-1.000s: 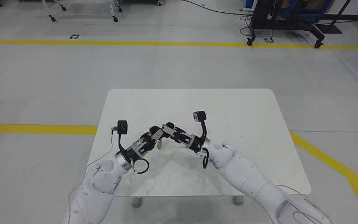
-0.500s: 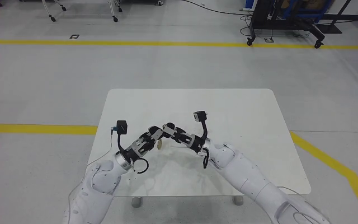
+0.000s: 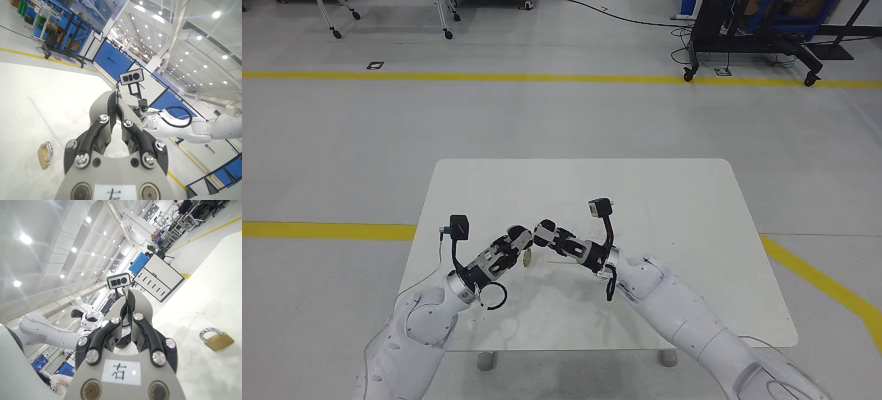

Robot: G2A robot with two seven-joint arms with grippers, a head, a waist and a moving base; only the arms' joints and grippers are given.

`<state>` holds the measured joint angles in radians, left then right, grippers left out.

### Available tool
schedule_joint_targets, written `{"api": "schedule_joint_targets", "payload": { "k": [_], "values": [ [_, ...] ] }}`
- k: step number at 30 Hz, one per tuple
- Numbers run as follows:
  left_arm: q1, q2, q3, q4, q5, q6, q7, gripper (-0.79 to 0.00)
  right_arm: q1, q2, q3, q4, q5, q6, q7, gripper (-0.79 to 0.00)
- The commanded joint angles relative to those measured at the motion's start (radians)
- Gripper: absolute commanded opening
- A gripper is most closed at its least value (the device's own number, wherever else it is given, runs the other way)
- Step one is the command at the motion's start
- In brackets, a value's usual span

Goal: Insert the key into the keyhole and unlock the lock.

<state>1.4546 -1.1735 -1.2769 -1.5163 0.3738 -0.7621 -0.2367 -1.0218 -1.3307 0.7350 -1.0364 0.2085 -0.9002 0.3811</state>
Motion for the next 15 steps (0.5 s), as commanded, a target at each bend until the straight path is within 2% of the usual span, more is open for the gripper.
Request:
{"api": "schedule_joint_targets", "payload": {
  "k": [1, 15],
  "values": [
    [0.0, 0.0, 0.001, 0.0, 0.002, 0.0, 0.001, -0.785, -0.002, -0.001, 0.005, 0.0, -0.001, 0.001, 0.004, -0.785],
    [-0.003, 0.002, 0.008, 0.004, -0.005, -0.008, -0.001, -0.785, -0.014, -0.008, 0.027, -0.006, -0.003, 0.013, 0.031, -0.785]
  ]
}}
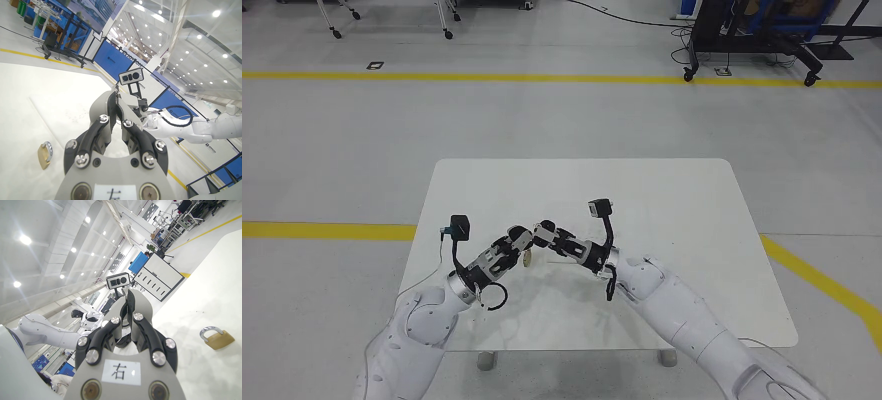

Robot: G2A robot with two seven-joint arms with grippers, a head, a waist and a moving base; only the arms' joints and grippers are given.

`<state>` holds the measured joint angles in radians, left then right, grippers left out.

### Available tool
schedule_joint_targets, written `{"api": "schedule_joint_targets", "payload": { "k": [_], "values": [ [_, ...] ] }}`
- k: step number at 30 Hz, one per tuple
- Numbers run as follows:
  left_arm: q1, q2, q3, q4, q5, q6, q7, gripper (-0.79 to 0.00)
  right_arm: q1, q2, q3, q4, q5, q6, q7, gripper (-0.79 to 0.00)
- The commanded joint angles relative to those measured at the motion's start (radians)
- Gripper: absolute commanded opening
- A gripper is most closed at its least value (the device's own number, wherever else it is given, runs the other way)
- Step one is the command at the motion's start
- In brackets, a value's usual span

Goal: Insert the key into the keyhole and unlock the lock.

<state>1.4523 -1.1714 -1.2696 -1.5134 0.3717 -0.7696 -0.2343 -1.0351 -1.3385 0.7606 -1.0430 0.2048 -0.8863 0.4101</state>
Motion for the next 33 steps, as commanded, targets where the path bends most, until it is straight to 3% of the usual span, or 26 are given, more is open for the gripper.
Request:
{"api": "schedule_joint_targets", "payload": {
  "k": [1, 18, 22, 33],
  "values": [
    [-0.001, 0.001, 0.001, 0.001, -0.004, 0.0, -0.005, -0.785, -0.001, -0.001, 0.003, 0.001, 0.002, -0.001, 0.004, -0.785],
    [-0.011, 0.004, 0.008, 0.012, -0.068, 0.006, -0.04, -0.785, -0.011, -0.009, 0.031, -0.001, -0.011, -0.009, 0.016, -0.785],
    [-0.014, 0.005, 0.009, 0.016, -0.079, 0.004, -0.05, -0.705, -0.014, -0.01, 0.039, -0.003, -0.011, -0.012, 0.019, -0.785],
    [-0.015, 0.008, 0.012, 0.016, -0.093, 0.002, -0.058, -0.699, -0.026, -0.009, 0.064, -0.007, -0.003, -0.024, 0.034, -0.785]
  ]
}}
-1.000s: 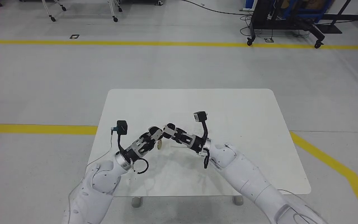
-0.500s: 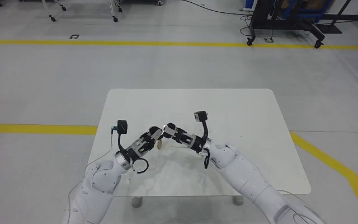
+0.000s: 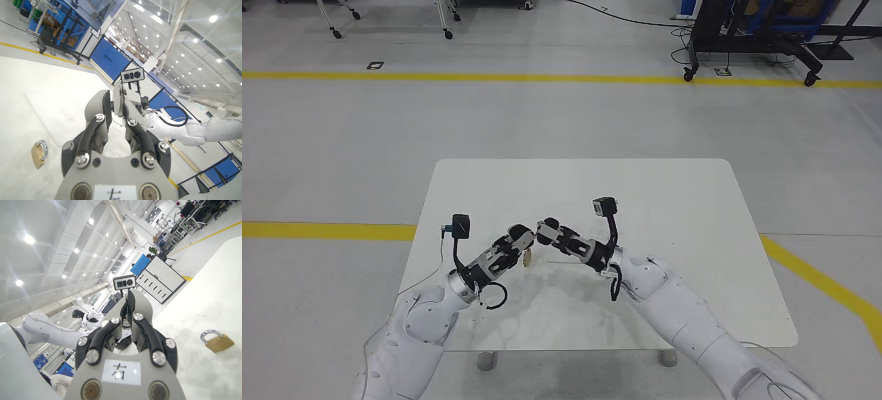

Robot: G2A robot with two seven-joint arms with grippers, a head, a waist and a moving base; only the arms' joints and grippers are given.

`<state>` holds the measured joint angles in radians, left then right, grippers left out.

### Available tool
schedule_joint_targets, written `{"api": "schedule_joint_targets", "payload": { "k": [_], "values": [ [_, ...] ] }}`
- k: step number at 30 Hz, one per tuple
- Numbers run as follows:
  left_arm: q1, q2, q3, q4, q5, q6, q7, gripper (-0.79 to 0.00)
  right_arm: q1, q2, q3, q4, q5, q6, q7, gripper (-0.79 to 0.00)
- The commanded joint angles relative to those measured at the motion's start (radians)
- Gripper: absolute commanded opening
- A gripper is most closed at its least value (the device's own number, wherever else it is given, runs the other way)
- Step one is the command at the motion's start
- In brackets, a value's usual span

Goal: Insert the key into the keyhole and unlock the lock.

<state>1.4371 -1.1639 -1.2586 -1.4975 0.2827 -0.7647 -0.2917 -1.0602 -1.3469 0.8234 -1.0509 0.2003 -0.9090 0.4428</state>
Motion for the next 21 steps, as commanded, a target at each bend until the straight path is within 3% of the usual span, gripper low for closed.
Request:
{"api": "schedule_joint_targets", "payload": {
  "k": [1, 15, 21],
  "values": [
    [0.0, 0.0, 0.003, 0.002, -0.011, -0.006, -0.003, -0.705, -0.001, -0.001, 0.002, 0.002, 0.003, -0.002, 0.004, -0.785],
    [-0.009, 0.003, 0.019, 0.019, -0.129, -0.027, -0.056, -0.634, 0.002, -0.01, 0.005, 0.013, 0.015, -0.003, 0.026, -0.785],
    [-0.012, 0.004, 0.026, 0.026, -0.185, -0.033, -0.084, -0.653, 0.001, -0.013, 0.005, 0.014, 0.014, -0.001, 0.032, -0.785]
  ]
}}
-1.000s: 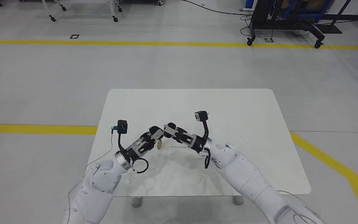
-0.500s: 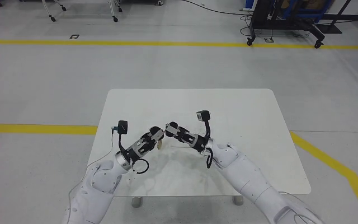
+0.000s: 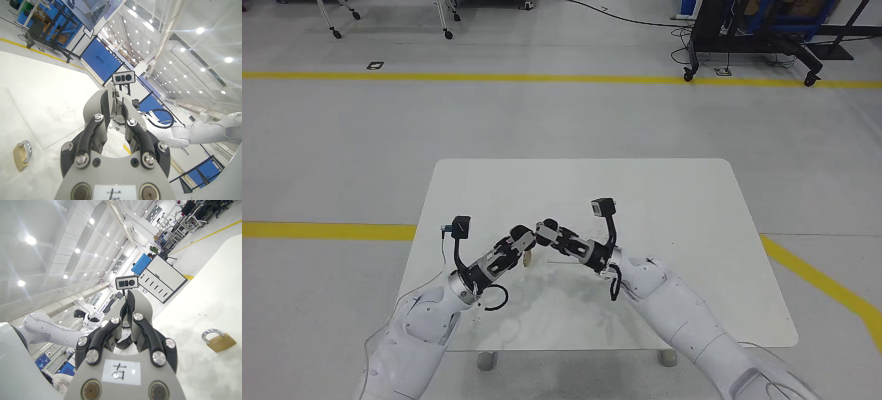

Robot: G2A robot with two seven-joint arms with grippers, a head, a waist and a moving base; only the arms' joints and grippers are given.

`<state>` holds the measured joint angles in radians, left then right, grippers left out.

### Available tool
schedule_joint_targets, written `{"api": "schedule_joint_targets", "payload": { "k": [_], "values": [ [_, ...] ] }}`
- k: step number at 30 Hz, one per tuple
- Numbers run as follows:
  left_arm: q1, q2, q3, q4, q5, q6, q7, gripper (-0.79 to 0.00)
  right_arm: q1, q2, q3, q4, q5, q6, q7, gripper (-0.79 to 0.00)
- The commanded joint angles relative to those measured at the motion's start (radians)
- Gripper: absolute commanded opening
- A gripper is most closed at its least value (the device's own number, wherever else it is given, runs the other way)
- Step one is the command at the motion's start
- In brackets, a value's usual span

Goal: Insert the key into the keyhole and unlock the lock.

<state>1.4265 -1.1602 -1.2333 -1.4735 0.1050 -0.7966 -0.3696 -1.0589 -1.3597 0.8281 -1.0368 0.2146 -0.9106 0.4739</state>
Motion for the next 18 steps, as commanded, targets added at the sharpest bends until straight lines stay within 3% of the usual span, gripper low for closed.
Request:
{"api": "schedule_joint_targets", "payload": {
  "k": [1, 7, 18],
  "values": [
    [-0.003, 0.001, 0.0, 0.003, -0.006, 0.0, -0.012, -0.659, 0.0, -0.001, 0.0, 0.001, 0.0, 0.001, 0.001, -0.785],
    [-0.004, 0.003, -0.001, 0.001, -0.001, 0.002, -0.017, -0.785, 0.0, -0.004, 0.004, 0.004, -0.003, 0.001, 0.003, -0.785],
    [-0.005, 0.005, -0.003, -0.005, 0.053, 0.004, 0.0, -0.785, -0.003, -0.008, 0.009, 0.0, -0.01, 0.009, 0.012, -0.785]
  ]
}}
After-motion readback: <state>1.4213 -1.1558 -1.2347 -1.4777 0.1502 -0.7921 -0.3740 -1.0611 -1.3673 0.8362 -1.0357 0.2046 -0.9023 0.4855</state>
